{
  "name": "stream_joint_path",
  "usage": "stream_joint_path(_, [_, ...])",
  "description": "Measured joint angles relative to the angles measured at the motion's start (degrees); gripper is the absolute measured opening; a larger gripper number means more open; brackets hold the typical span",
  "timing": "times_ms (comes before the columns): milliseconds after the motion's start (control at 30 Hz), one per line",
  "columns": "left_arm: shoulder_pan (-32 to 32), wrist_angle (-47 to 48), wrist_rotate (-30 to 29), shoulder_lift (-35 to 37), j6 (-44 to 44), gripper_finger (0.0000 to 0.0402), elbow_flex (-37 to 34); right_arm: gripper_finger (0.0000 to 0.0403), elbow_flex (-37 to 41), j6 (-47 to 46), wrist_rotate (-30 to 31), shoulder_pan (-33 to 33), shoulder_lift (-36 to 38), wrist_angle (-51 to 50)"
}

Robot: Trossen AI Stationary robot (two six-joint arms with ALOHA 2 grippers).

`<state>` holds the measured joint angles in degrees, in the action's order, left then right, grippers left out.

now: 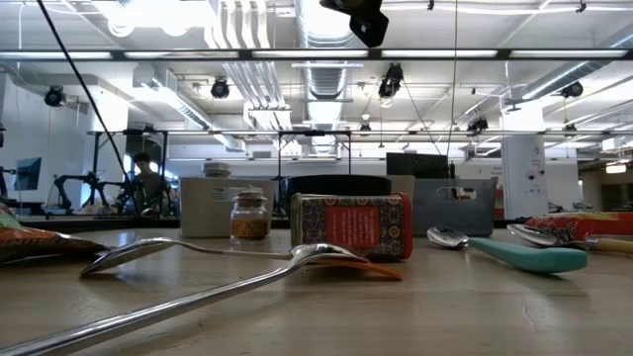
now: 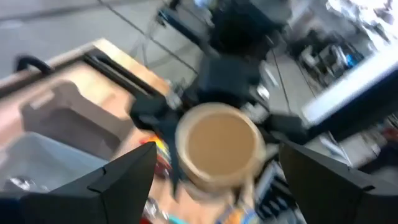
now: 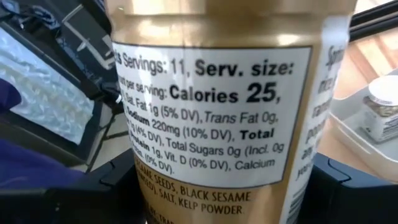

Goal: Pick & Place Food Item
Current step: Put the gold seasoning bottle into the left white bin

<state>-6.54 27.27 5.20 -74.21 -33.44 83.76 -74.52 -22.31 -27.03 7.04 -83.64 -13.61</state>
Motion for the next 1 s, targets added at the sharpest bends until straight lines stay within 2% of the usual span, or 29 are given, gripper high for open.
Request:
stream_joint_path(167, [-2.2,5.9,5.2,-2.8,0.2,0.0340,3.6,0.0269,0.0,-0.1,-0.3,0.0,0.0,0.0])
stream_joint_path(267, [-2.7,5.9,7.2,-4.6,0.2,0.0340,4.4,0.0269,0.0,-0.3,-0.7,-0.1,0.0,-0.1])
stream_joint_path(400, [-3.1,5.6,12.7,-7.3,0.1,0.0341,5.0,0.0269,0.0,-0.7,-0.7,-0.1,-0.3,-1.1])
stream_joint_path(567, [-3.1,6.2,16.8,-10.3,-0.9,0.0365,4.9,0.0269,0.0,-1.3,-0.7,-0.2,-0.8,-3.1])
stream_joint_path(767, [-3.1,6.2,18.1,-12.8,-1.0,0.0394,4.9,0.0269,0.0,-1.7,-1.4,-0.5,-0.9,-3.0])
stream_joint_path(1000, [-3.3,5.3,19.0,-14.1,-0.9,0.0397,4.9,0.0269,0.0,-1.7,-2.0,-1.0,-0.9,-4.5])
